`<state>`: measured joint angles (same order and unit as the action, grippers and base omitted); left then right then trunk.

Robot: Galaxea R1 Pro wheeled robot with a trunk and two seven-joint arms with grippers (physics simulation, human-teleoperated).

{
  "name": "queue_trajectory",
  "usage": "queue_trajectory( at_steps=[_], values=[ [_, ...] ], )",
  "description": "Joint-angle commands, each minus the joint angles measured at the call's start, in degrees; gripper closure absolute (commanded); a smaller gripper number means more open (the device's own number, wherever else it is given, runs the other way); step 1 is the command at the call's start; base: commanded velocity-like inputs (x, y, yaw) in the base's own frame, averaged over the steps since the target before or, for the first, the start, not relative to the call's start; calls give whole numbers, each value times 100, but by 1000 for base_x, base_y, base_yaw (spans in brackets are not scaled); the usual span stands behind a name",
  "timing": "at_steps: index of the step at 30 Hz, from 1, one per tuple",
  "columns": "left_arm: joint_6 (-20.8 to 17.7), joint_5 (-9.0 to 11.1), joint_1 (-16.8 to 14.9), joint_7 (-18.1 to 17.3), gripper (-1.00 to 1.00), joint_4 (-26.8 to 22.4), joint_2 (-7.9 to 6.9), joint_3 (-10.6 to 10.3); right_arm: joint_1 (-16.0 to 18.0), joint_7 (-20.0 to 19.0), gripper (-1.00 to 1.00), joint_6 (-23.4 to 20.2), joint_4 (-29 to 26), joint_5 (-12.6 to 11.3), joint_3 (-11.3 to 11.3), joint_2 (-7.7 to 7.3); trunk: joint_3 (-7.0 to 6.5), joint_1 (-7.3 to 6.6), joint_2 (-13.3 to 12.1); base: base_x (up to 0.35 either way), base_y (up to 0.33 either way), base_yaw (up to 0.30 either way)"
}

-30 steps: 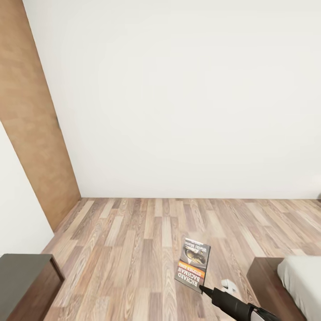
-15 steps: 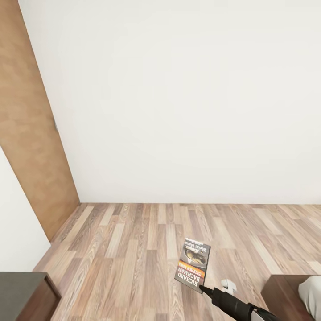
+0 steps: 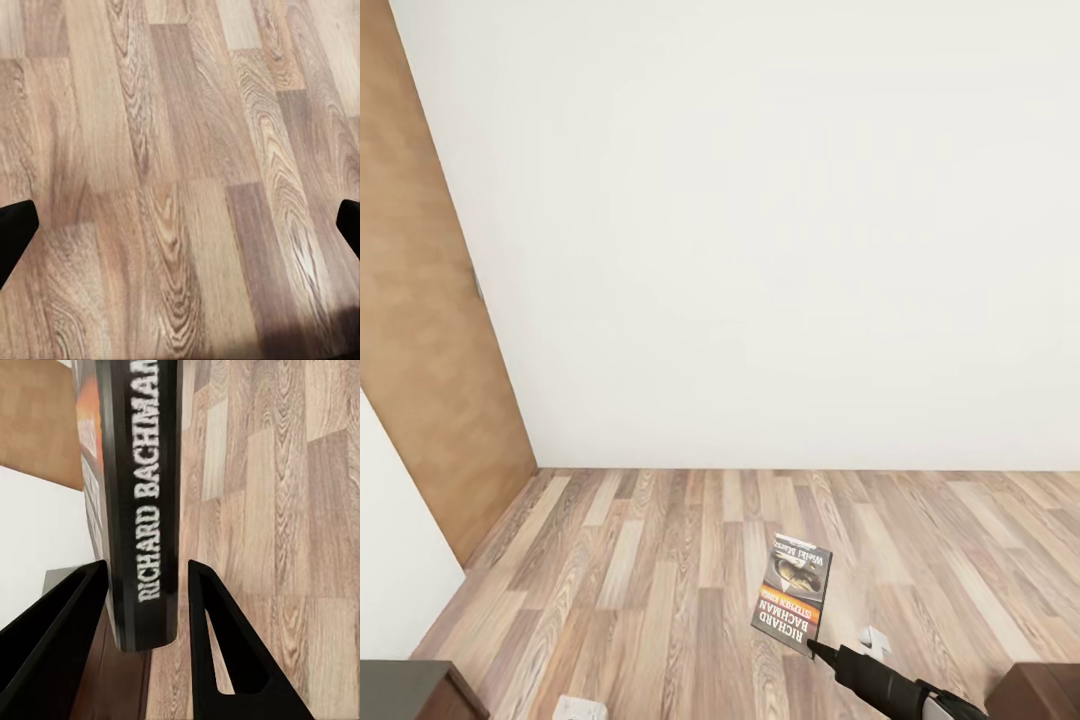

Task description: In the bedroom, move the book from the bed onto either nightstand, and place the two sandals side by side next to the bed.

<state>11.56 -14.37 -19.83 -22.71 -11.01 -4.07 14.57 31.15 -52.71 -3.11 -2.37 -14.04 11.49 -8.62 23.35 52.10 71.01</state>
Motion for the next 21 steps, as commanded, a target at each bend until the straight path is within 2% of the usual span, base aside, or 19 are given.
queue_trajectory(
  at_steps=[1,10,21],
  values=[
    [36,-61,-4,-21,-100,31,7,48,5,-20,100,-32,1,-42,29,-1,6,3,3,317,137,0],
    [125,-83,4,70,-100,138,26,40,5,-20,100,-32,0,-46,33,-8,6,3,3,316,128,0],
    [135,-75,6,74,-100,143,29,40,6,-20,100,-32,0,-46,31,-8,6,3,3,331,15,0]
  ],
)
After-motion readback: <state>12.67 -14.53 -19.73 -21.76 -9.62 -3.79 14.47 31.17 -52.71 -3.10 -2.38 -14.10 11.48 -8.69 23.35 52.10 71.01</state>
